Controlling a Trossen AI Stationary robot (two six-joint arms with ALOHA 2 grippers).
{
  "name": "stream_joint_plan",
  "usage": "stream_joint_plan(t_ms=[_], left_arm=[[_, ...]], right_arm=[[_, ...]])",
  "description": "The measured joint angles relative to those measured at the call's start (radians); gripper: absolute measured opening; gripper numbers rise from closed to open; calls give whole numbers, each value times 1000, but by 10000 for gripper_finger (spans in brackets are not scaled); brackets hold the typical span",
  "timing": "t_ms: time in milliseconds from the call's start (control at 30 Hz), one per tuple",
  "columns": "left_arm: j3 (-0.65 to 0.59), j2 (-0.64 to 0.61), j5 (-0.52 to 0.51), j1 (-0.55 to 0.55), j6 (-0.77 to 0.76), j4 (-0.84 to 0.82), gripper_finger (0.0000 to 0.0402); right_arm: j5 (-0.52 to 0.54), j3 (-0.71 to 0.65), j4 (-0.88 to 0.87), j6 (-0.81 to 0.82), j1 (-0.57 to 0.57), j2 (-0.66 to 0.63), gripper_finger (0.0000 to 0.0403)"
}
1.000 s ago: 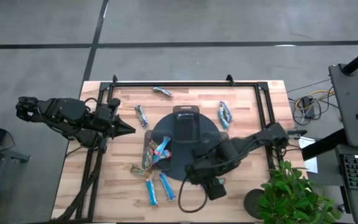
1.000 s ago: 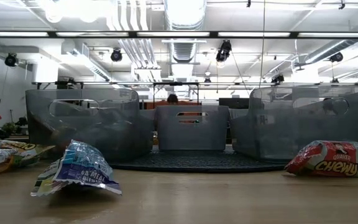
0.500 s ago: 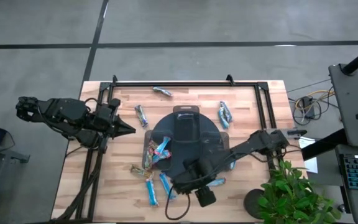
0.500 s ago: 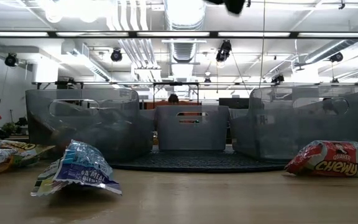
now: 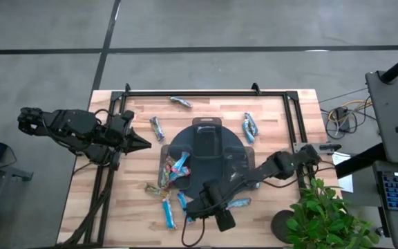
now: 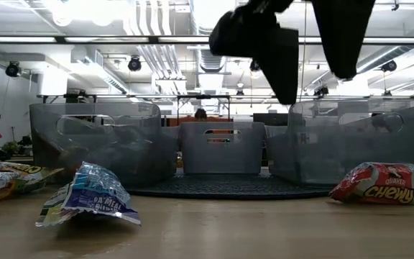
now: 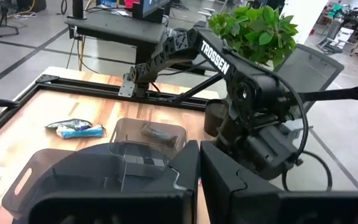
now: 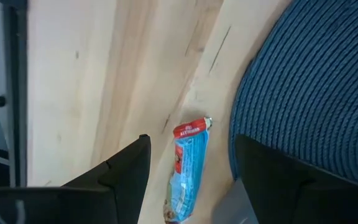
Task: Pick and place Granola Bars by type
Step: Put the red granola bar into the bottom left black bin
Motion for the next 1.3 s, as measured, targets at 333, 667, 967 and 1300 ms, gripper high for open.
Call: stream_joint_plan(t_ms=[333, 667, 967, 1300], left_arm=[[-1, 4, -26, 0, 0, 0, 0], [-1, 4, -25, 0, 0, 0, 0], [-1, 4, -24, 0, 1, -4, 0], [-1, 4, -24, 0, -14, -27, 0]], right_arm=[[3, -43, -19, -17, 0, 42, 221], [3, -125, -13, -43, 4, 42, 221], [2, -178, 32, -65, 7, 42, 221], [4, -247, 49, -49, 7, 42, 214]])
